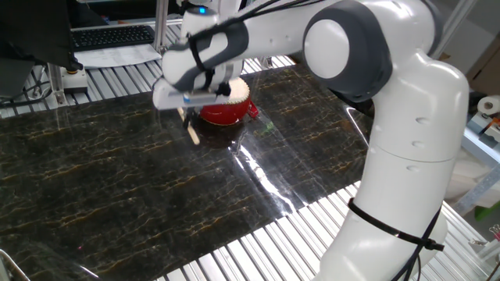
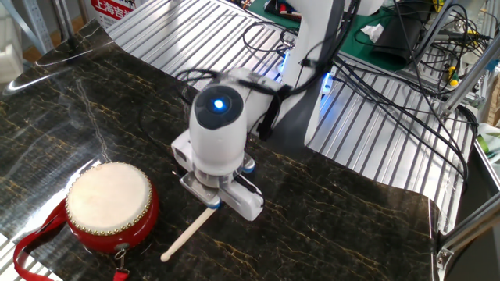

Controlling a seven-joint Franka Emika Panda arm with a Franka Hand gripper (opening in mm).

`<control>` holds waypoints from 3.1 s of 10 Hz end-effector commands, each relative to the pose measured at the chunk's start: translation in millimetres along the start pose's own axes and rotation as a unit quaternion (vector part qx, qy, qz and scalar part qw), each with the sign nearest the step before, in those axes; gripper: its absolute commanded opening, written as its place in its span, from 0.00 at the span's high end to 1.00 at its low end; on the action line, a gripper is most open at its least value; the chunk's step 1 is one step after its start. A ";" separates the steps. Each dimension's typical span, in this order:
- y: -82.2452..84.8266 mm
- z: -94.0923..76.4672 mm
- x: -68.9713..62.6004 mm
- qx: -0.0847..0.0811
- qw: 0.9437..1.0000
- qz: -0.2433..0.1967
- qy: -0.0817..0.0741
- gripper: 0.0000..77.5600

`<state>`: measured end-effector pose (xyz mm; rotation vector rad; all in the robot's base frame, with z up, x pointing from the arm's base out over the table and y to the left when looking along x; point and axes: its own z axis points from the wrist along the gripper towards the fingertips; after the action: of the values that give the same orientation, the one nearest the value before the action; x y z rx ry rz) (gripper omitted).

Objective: Play the drum

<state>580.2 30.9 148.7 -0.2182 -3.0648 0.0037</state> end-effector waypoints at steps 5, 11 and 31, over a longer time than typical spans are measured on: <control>-12.9 -46.8 -16.4 -0.006 1.000 0.004 0.006 0.99; -26.3 -51.5 -21.9 -0.004 1.000 0.003 0.007 0.99; -39.8 -59.3 -47.5 0.004 0.999 0.037 0.028 0.99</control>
<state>630.7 -69.0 220.8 -0.2565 -3.0138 0.0561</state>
